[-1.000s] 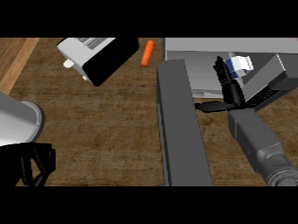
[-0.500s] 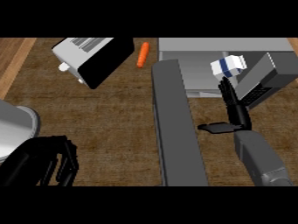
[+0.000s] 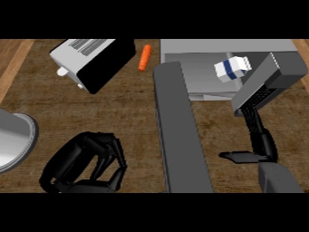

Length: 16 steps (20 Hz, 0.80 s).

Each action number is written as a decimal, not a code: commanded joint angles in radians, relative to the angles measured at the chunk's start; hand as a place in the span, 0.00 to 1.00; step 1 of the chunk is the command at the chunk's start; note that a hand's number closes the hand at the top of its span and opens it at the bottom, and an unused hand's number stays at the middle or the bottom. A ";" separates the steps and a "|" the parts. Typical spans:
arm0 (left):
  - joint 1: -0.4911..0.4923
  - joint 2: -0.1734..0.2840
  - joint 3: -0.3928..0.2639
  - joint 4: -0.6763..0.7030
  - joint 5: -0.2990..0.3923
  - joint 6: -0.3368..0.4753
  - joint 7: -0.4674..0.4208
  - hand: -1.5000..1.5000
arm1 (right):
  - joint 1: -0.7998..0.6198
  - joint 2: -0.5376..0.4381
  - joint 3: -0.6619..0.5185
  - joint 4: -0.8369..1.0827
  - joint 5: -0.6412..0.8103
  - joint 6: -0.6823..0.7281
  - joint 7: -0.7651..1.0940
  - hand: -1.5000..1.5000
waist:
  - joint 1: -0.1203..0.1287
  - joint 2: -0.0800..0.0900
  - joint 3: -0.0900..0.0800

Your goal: Pick up the milk, place it into the microwave and close the microwave

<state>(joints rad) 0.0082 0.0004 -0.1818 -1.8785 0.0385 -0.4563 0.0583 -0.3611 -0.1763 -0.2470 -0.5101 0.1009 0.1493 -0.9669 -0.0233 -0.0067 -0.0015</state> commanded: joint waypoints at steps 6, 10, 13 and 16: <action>-0.195 0.000 -0.227 0.322 -0.160 0.147 -0.100 1.00 | 0.285 -0.026 0.056 -0.329 -0.040 0.101 0.022 0.00 | -0.021 0.002 -0.001; -0.280 0.000 -0.282 0.535 -0.190 0.240 -0.199 1.00 | 0.357 -0.071 0.060 -0.514 -0.090 0.156 0.092 0.00 | -0.022 0.005 -0.001; -0.278 0.000 -0.355 0.708 -0.210 0.314 -0.340 1.00 | 0.405 -0.108 0.070 -0.587 -0.086 0.163 0.081 0.00 | -0.030 0.008 -0.002; -0.356 0.000 -0.483 0.791 -0.149 0.504 -0.366 1.00 | 0.422 -0.148 0.081 -0.633 -0.128 0.257 0.101 0.00 | -0.036 0.012 -0.001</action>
<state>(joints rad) -0.2862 0.0043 -0.5394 -1.2417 -0.1363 -0.1099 -0.2412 0.0233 -0.2769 -0.1745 -1.0703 0.0079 0.2880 -0.8618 -0.0473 -0.0007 -0.0026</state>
